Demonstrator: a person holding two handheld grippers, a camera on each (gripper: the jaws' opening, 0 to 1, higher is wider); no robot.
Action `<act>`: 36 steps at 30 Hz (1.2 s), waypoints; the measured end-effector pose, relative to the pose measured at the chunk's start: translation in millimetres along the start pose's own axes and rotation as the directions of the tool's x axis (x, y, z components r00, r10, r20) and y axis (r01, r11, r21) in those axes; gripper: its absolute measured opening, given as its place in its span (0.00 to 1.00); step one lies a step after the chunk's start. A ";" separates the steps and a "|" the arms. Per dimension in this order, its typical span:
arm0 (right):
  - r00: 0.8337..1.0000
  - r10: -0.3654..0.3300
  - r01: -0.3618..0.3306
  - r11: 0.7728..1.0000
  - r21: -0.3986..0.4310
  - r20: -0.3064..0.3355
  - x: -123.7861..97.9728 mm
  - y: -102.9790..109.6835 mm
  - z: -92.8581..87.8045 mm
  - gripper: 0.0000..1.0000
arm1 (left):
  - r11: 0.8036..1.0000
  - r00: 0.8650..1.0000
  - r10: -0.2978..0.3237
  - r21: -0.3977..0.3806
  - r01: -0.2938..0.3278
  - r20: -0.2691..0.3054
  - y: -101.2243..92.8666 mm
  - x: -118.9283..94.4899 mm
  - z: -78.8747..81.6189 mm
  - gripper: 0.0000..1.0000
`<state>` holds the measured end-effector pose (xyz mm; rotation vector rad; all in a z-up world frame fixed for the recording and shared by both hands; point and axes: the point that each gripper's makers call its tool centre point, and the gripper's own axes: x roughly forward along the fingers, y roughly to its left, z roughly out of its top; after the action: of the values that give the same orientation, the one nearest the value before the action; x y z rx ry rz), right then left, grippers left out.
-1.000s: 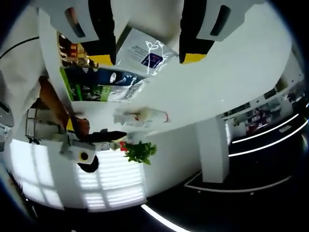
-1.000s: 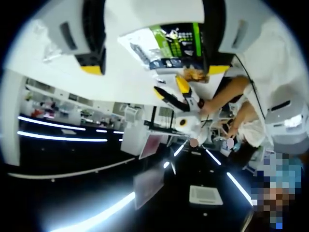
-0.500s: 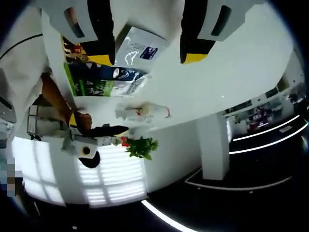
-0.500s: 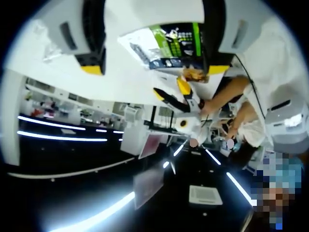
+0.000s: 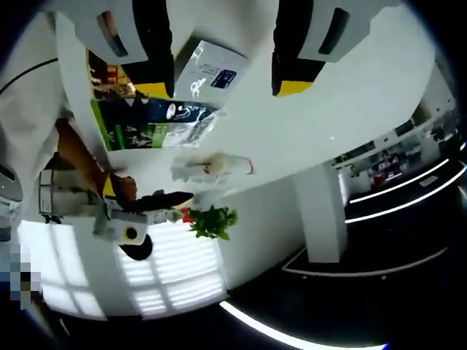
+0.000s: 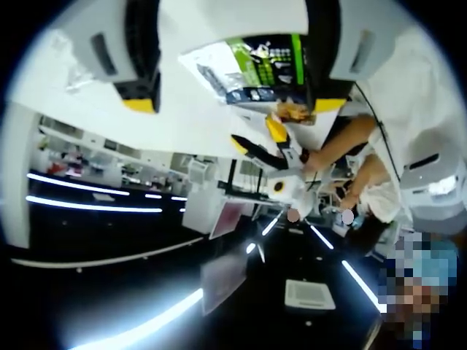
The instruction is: Arrange the skincare products in the storage area until every visible bottle or jar stands upright without overlapping.
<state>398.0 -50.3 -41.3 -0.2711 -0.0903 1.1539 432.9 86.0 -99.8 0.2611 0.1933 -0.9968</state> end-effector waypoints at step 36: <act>1.000 0.003 -0.003 1.000 -0.001 -0.006 -0.1 1.3 -1.3 0.81 | 0.942 0.977 0.197 0.261 -0.211 0.081 31.4 -14.4 17.9 0.53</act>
<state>397.1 -50.2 -42.8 -0.2750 -0.0852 1.1565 452.6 108.3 -74.6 0.4918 -0.0196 -0.8209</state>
